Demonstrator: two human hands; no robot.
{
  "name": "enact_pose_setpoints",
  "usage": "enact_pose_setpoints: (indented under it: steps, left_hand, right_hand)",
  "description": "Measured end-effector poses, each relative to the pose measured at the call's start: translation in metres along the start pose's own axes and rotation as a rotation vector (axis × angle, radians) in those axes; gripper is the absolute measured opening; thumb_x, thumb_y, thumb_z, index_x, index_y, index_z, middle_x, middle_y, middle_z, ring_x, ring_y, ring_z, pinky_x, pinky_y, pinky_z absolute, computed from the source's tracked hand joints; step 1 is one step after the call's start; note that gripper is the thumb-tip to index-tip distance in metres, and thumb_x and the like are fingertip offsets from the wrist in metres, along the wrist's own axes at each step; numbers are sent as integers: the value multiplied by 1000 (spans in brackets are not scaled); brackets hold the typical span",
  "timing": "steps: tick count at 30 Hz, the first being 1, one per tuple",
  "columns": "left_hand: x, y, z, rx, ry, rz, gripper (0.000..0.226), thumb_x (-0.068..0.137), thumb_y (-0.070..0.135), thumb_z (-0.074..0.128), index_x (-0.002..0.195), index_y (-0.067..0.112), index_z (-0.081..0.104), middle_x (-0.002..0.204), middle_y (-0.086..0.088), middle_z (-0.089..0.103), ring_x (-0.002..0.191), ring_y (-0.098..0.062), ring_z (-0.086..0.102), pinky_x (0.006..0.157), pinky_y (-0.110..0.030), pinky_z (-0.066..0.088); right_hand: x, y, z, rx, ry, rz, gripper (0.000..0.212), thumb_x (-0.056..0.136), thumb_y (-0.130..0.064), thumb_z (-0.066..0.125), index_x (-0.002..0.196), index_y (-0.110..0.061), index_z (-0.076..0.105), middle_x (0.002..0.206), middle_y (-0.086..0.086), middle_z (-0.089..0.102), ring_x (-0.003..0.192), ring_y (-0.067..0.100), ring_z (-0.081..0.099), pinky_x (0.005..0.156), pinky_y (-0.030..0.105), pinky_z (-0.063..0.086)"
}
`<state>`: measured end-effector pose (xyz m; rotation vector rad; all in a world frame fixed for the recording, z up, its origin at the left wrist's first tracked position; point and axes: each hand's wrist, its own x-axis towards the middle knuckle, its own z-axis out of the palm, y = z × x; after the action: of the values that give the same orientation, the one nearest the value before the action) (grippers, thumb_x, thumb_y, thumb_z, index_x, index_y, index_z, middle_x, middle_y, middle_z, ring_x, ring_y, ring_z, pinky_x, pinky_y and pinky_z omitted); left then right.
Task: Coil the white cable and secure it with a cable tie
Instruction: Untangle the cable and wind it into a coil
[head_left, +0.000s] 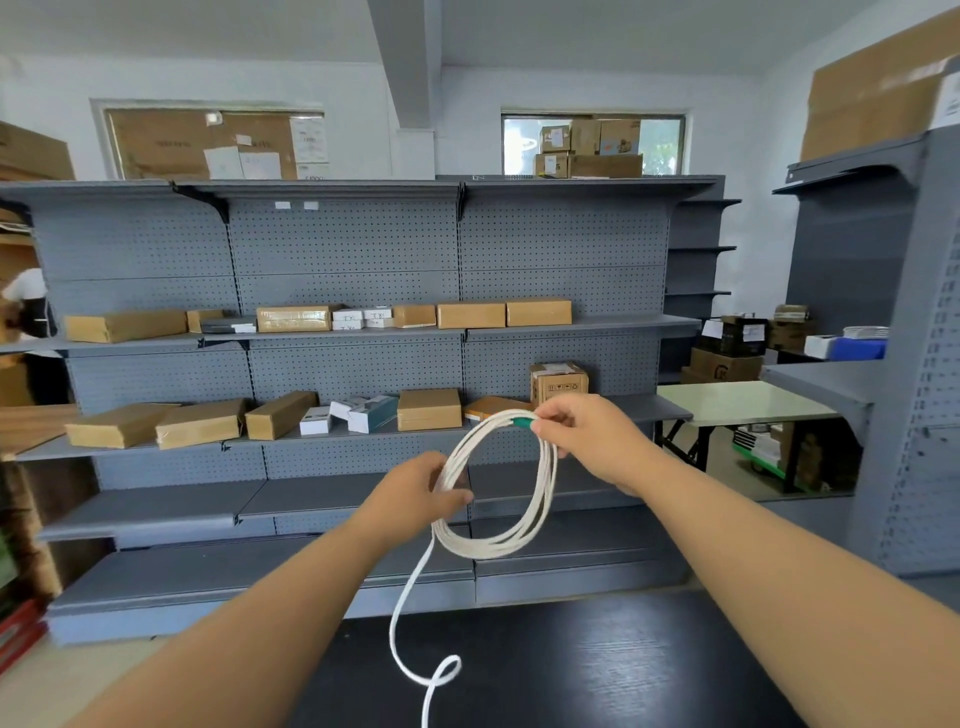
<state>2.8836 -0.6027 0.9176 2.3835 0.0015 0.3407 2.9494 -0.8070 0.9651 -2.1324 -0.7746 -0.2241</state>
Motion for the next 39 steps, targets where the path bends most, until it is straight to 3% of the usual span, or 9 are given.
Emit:
enact_pose_setpoints:
  steps: [6,11,15,19,25,28,31,35,39]
  left_hand:
    - [0,5,-10,-222,106,25,14,85,27,66,91,15,61,87,-4,65,79,-15,59,70,-23,44]
    - [9,17,-13,-65,208,119,3,88,19,62,89,20,58,74,7,57,65,-9,50,56,-11,39]
    - [13,28,-15,-24,275,180,9,88,15,61,89,24,58,73,9,57,67,-12,53,57,-14,39]
    - [16,38,-19,97,321,250,7,89,13,60,92,19,62,71,17,52,64,-3,48,55,-10,36]
    - [21,59,-20,412,257,399,15,90,19,59,101,12,65,87,1,58,84,-19,56,69,-21,35]
    - [23,65,-16,499,177,480,18,90,18,59,104,10,66,96,-7,64,90,-23,59,76,-25,39]
    - [24,66,-13,559,123,507,18,90,19,58,105,11,66,98,-9,63,90,-25,59,77,-31,42]
    - [25,61,-9,589,96,503,19,90,22,58,105,11,64,98,-9,63,89,-26,59,78,-37,46]
    - [21,56,-5,452,133,408,14,87,19,61,100,14,60,89,-2,63,82,-19,57,69,-24,41]
  right_hand:
    - [-2,18,-2,180,160,113,17,94,-16,54,106,-10,64,81,-2,59,67,9,52,65,20,49]
    - [-6,28,-1,230,154,179,17,95,-17,51,105,-11,63,84,1,61,69,10,54,67,22,48]
    - [-7,32,-6,206,78,205,12,95,-18,52,100,-17,62,87,0,64,73,11,58,83,35,54]
    - [-8,29,-11,69,-13,211,9,95,-20,52,99,-18,59,96,4,65,78,14,60,84,36,53]
    - [-5,17,-9,-391,-138,17,43,92,-29,55,131,-14,45,121,6,58,108,23,56,91,36,46]
    - [-3,10,-5,-492,-170,-121,26,92,-33,54,112,-15,55,101,3,60,97,23,55,83,38,46]
    - [-4,4,-8,-566,-232,-150,23,92,-38,53,86,-16,52,74,-6,46,81,18,46,69,33,38]
    - [-3,0,-11,-537,-290,-137,21,92,-35,55,89,-15,59,78,-1,52,77,18,48,61,32,36]
    - [-1,-1,-13,-502,-258,-147,16,92,-32,56,86,-17,57,74,-2,53,75,17,48,61,31,34]
